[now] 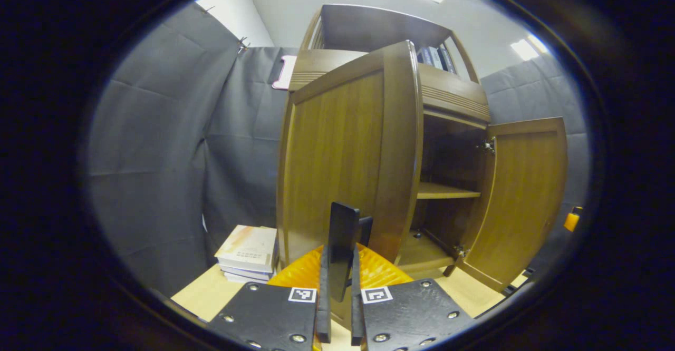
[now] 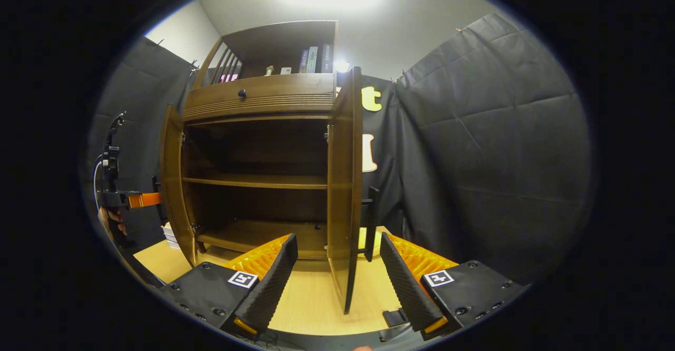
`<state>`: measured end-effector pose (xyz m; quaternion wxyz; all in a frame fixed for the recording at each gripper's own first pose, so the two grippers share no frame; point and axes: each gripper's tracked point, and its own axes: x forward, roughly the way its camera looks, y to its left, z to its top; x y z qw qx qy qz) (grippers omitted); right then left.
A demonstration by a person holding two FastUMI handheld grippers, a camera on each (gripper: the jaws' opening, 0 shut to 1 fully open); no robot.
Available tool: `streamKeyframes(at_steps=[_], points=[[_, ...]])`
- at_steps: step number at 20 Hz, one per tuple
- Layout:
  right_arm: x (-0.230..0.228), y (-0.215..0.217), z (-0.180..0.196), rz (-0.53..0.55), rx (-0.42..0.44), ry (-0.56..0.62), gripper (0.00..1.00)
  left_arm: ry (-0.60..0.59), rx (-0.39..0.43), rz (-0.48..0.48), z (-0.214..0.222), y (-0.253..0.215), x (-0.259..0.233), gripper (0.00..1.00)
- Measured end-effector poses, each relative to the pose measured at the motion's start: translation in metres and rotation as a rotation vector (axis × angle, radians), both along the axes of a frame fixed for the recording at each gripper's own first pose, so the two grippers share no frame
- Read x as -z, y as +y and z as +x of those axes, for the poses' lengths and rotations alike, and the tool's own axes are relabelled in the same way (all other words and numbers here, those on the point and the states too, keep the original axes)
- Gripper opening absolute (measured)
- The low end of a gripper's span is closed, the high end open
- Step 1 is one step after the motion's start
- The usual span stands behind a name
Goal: Open the right door of the double-door shoe cabinet with the right hand, and open the left door with the left hand.
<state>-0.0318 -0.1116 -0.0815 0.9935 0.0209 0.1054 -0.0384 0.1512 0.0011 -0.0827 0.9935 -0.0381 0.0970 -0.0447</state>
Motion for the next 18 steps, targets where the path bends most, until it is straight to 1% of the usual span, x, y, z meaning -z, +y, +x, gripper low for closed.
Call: streamKeyframes(at_steps=[1,3,4,5,7,8,10,11,13,15,17,18], points=[[0.0,0.005,0.002,0.004,-0.009,-0.001,0.98,-0.002,-0.007,0.007,-0.003,0.005,-0.001,0.18],[0.0,0.016,0.005,0.005,-0.03,-0.006,0.98,-0.005,-0.024,0.011,-0.004,0.016,0.0,0.18],[0.0,0.021,0.005,0.002,-0.04,-0.008,1.0,-0.009,-0.033,0.01,-0.007,0.022,0.0,0.18],[0.0,0.025,0.007,0.001,-0.05,-0.008,0.98,-0.012,-0.042,0.016,-0.01,0.028,-0.001,0.18],[0.001,0.036,0.012,0.006,-0.067,-0.009,0.99,-0.028,-0.053,0.034,-0.013,0.039,-0.005,0.16],[0.001,0.041,0.015,0.01,-0.075,-0.011,0.98,-0.035,-0.059,0.037,-0.015,0.044,-0.007,0.18],[0.002,0.052,0.017,0.012,-0.092,-0.01,0.98,-0.047,-0.07,0.036,-0.016,0.053,-0.011,0.18],[0.003,0.057,0.019,0.01,-0.1,-0.009,0.98,-0.05,-0.075,0.038,-0.008,0.056,-0.013,0.18],[0.001,0.065,0.021,0.006,-0.112,-0.013,0.98,-0.05,-0.087,0.046,-0.012,0.066,-0.013,0.18],[0.0,0.069,0.025,0.006,-0.118,-0.015,0.98,-0.054,-0.115,0.07,-0.013,0.086,-0.012,0.17],[0.0,0.079,0.028,0.008,-0.12,-0.014,0.98,-0.051,-0.131,0.064,-0.016,0.096,-0.011,0.17],[0.001,0.083,0.027,0.009,-0.12,-0.013,0.98,-0.053,-0.144,0.07,-0.019,0.108,-0.011,0.17]])
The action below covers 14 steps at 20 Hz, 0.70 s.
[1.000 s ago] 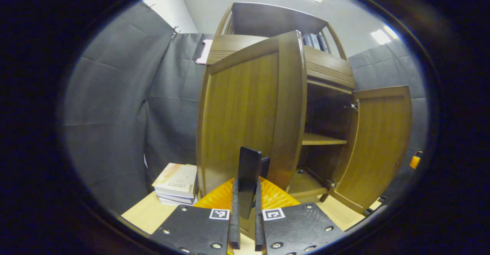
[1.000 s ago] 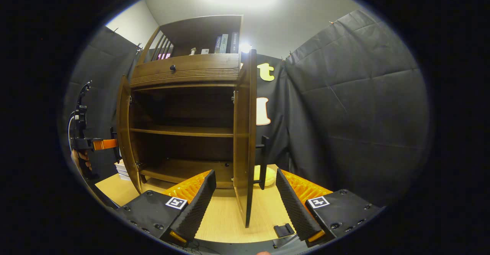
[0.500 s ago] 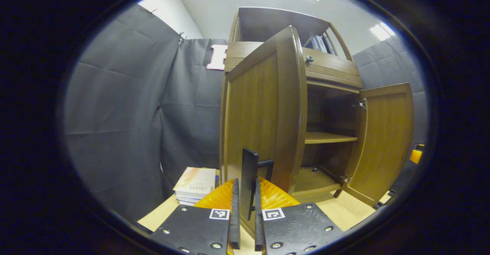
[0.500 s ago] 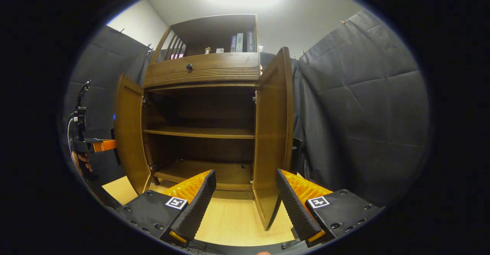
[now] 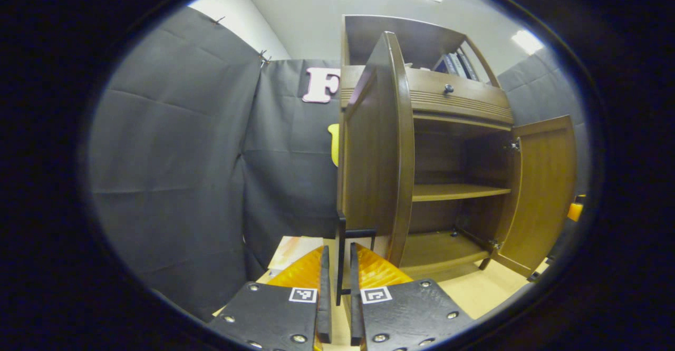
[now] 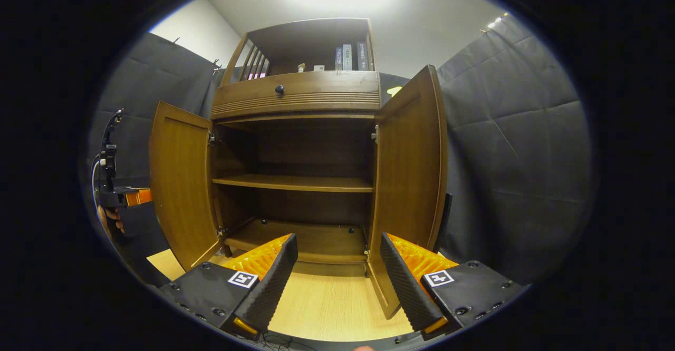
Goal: Open the right door of the double-door shoe cabinet with the right hand, and open the left door with the left hand.
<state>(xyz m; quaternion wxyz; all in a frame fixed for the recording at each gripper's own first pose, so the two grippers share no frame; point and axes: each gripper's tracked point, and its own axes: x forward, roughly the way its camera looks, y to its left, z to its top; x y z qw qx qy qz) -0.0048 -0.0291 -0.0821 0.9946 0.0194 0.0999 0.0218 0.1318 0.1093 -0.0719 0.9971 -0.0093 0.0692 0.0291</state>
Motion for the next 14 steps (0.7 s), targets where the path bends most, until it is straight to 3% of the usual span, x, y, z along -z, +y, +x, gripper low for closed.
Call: streamKeyframes(at_steps=[7,8,10,11,12,14], points=[[-0.006,0.027,0.002,-0.008,0.008,-0.009,0.98,-0.031,-0.074,0.057,-0.012,0.071,-0.009,0.17],[-0.011,0.03,0.002,-0.015,0.01,-0.014,0.94,-0.033,-0.063,0.054,-0.015,0.075,-0.008,0.17],[-0.019,0.033,-0.002,-0.027,0.014,-0.034,0.98,-0.035,-0.059,0.05,-0.021,0.081,-0.009,0.17],[-0.024,0.034,-0.005,-0.028,0.018,-0.052,0.94,-0.038,-0.064,0.048,-0.027,0.084,-0.012,0.18],[-0.03,0.036,-0.008,-0.027,0.018,-0.064,0.99,-0.048,-0.063,0.038,-0.034,0.081,-0.019,0.17],[-0.038,0.037,-0.013,-0.036,0.011,-0.082,0.99,-0.064,-0.048,0.019,-0.052,0.076,-0.029,0.17]])
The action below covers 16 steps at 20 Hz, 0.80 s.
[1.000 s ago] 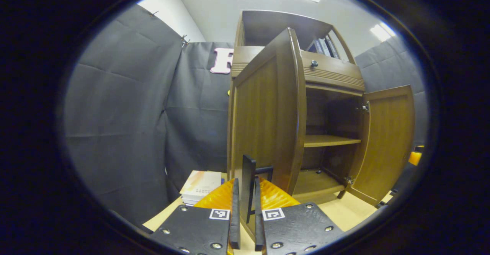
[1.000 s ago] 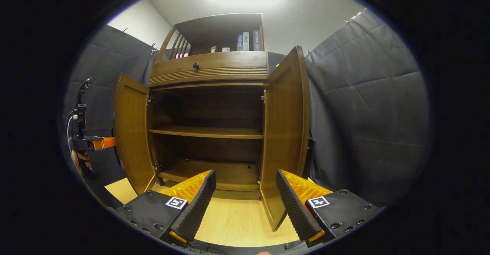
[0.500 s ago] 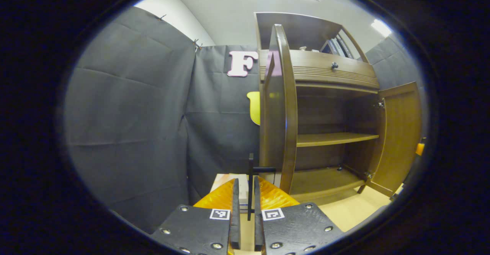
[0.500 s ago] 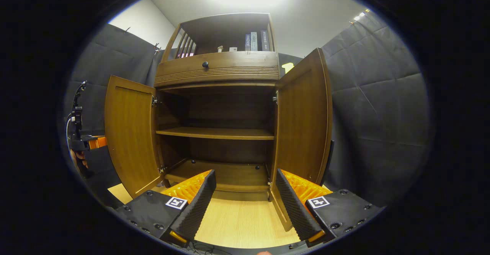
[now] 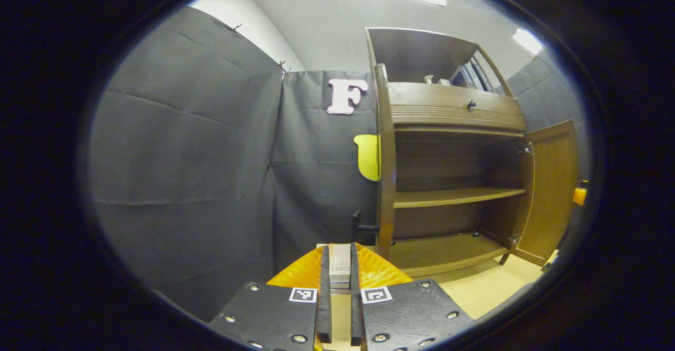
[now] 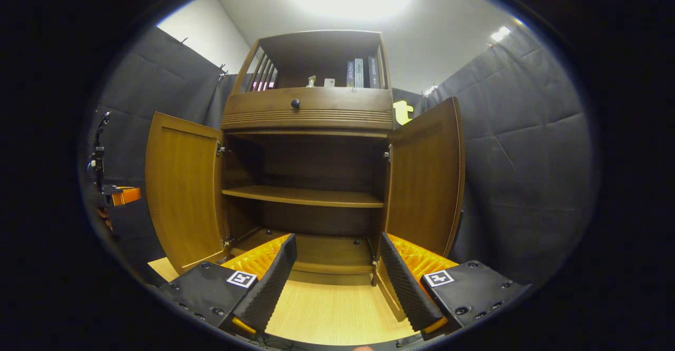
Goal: Open the right door of the double-door shoe cabinet with the right hand, and open the left door with the left hand.
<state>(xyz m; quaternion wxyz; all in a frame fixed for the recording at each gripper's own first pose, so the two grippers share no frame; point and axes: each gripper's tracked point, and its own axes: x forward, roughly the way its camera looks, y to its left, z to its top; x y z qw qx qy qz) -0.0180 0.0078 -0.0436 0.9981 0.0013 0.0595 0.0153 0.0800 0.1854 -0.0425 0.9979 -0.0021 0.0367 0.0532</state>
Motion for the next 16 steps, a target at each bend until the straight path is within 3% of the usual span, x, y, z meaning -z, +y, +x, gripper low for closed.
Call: streamKeyframes(at_steps=[6,16], points=[[-0.015,-0.008,-0.026,-0.009,-0.058,-0.036,0.97,-0.012,0.023,-0.022,-0.063,-0.046,-0.034,0.17],[-0.016,-0.042,-0.07,0.006,-0.029,-0.038,0.96,-0.018,0.089,0.007,-0.141,-0.122,-0.045,0.18]])
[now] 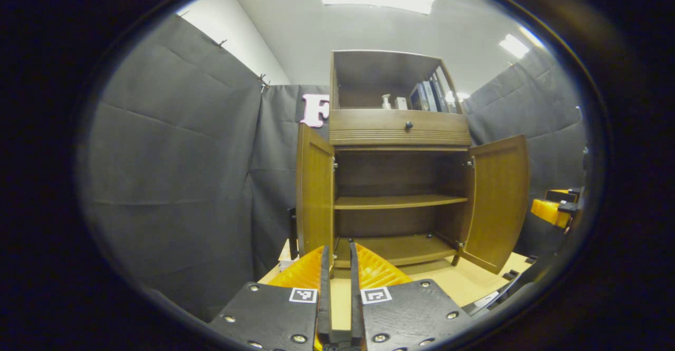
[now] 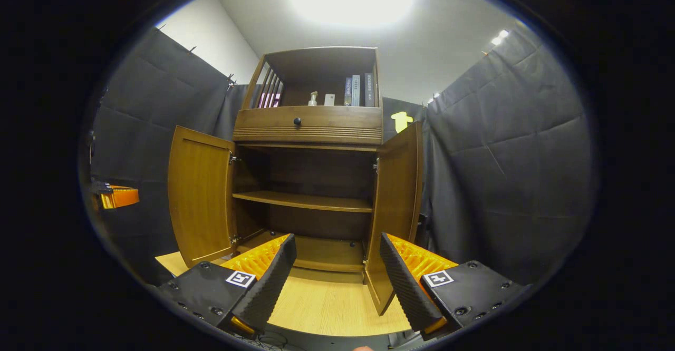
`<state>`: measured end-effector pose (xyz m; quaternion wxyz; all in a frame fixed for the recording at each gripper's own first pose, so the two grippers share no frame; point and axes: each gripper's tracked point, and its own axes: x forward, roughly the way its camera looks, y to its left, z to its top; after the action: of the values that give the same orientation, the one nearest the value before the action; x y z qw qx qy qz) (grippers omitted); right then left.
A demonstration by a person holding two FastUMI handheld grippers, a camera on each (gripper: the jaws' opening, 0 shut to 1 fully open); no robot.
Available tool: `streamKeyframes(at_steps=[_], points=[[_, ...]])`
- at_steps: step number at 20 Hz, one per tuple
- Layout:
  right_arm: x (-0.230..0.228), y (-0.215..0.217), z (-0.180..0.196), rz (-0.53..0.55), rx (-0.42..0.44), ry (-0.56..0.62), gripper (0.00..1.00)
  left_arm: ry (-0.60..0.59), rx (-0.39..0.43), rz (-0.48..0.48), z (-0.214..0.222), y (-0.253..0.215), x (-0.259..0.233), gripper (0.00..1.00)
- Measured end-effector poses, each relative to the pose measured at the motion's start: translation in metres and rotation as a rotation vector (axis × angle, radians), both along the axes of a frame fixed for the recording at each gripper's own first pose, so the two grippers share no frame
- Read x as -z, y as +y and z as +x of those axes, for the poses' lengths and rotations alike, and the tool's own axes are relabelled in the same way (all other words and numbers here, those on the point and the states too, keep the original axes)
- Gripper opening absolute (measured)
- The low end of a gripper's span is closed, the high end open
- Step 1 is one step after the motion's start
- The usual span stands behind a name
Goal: Open the right door of the double-door shoe cabinet with the right hand, and open the left door with the left hand.
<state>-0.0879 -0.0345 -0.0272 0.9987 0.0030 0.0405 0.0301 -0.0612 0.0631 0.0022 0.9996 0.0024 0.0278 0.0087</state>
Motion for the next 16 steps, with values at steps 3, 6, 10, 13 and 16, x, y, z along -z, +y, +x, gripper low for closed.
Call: streamKeyframes(at_steps=[3,6,10,13,16], points=[[-0.001,-0.004,-0.006,0.014,0.005,0.001,0.97,-0.003,-0.01,0.01,-0.009,-0.004,0.0,0.17],[-0.003,-0.006,-0.008,0.021,0.008,0.003,0.97,-0.015,-0.022,-0.012,-0.01,-0.003,-0.006,0.17],[-0.006,-0.006,-0.009,0.014,0.012,-0.001,1.0,-0.014,-0.042,-0.04,-0.009,0.002,-0.007,0.17],[-0.008,-0.004,-0.009,0.01,0.01,-0.002,1.0,-0.012,-0.04,-0.052,-0.012,0.007,-0.006,0.3],[-0.009,-0.004,-0.007,0.006,0.011,-0.004,0.97,-0.019,-0.027,-0.047,-0.008,0.004,-0.007,0.51]])
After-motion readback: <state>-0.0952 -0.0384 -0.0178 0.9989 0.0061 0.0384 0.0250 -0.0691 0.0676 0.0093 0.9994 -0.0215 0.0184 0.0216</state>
